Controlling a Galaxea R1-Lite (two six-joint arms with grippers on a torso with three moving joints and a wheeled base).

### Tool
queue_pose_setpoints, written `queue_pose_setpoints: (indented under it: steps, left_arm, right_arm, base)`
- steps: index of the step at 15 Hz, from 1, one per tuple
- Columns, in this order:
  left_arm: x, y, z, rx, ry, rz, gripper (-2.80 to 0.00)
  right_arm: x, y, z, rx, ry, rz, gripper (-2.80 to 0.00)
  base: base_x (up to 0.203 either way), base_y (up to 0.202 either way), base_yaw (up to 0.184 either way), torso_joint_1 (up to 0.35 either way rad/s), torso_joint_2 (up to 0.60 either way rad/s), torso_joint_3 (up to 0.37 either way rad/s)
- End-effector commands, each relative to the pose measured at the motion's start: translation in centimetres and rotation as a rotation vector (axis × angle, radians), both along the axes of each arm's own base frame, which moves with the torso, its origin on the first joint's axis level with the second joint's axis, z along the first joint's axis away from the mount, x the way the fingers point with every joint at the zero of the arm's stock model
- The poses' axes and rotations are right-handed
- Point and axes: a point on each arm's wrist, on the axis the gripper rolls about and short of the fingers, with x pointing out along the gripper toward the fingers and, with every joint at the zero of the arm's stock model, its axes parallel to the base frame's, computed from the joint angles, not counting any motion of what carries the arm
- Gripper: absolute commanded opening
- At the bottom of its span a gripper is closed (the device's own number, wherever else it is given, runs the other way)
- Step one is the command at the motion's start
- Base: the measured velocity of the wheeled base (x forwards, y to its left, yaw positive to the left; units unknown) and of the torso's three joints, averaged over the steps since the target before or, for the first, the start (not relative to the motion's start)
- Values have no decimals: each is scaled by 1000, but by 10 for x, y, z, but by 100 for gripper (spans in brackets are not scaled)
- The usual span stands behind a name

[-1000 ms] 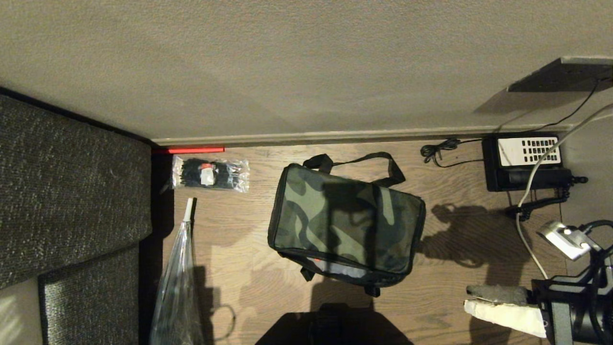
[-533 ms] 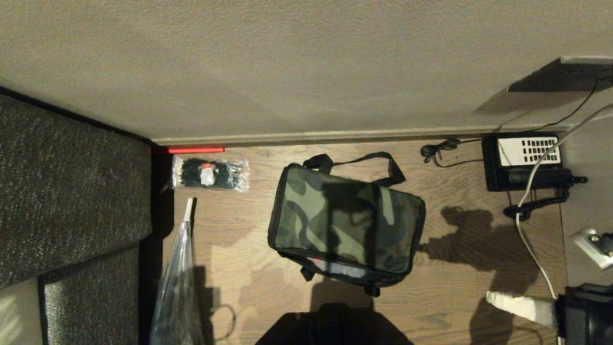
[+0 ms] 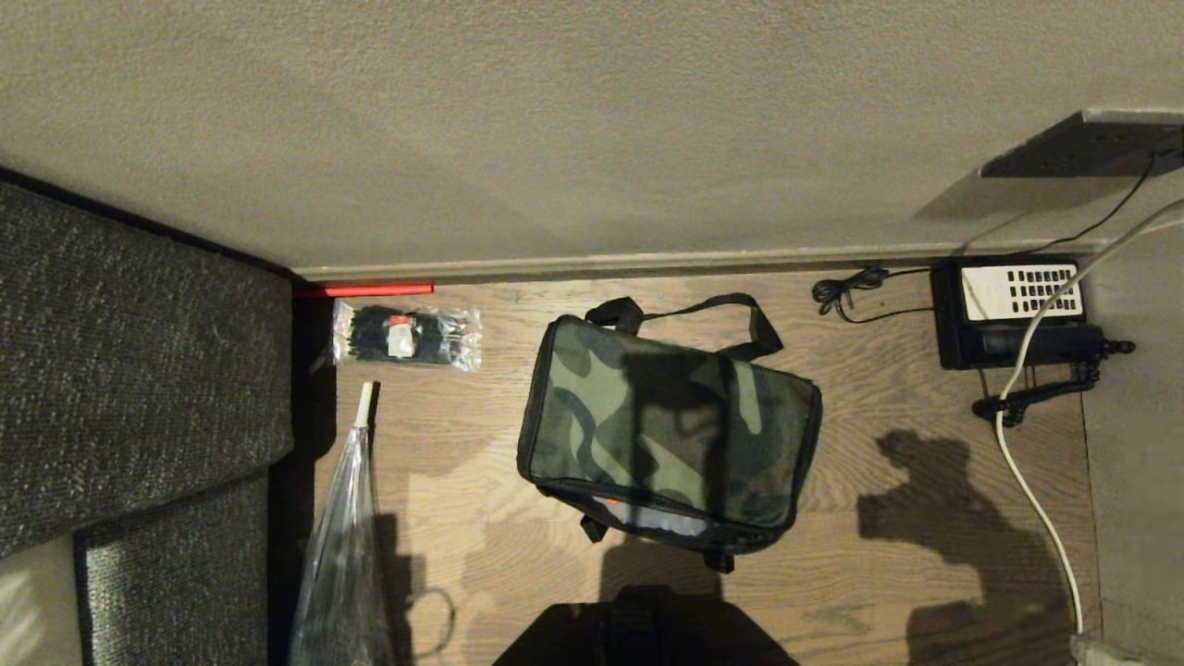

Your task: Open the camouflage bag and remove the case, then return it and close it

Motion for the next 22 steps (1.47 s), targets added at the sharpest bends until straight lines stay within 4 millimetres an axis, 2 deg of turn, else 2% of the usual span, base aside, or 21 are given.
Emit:
queue_pose_setpoints:
  steps: [1, 4, 7, 9, 14, 22]
  left_arm:
    - [0, 0, -1, 0, 3, 1, -280]
    - [0, 0, -1, 0, 3, 1, -280]
    - [0, 0, -1, 0, 3, 1, -280]
    - [0, 0, -1, 0, 3, 1, -280]
    - [0, 0, -1, 0, 3, 1, -280]
    - [0, 0, -1, 0, 3, 1, -280]
  right_arm:
    - [-26, -5, -4, -87, -151, -26, -280]
    - [-43, -10, -40, -162, -189, -89, -280]
    - [-46, -11, -47, -171, -289, -212, -280]
    - [-48, -11, -60, -176, -298, -246, -280]
    - [-70, -11, -66, -123, -508, -315, -280]
    - [-70, -11, -66, -88, -502, -328, -280]
  base:
    - [0, 0, 0, 0, 0, 0]
    - [0, 0, 0, 0, 0, 0]
    - [0, 0, 0, 0, 0, 0]
    - [0, 0, 0, 0, 0, 0]
    - [0, 0, 0, 0, 0, 0]
    - [0, 0, 0, 0, 0, 0]
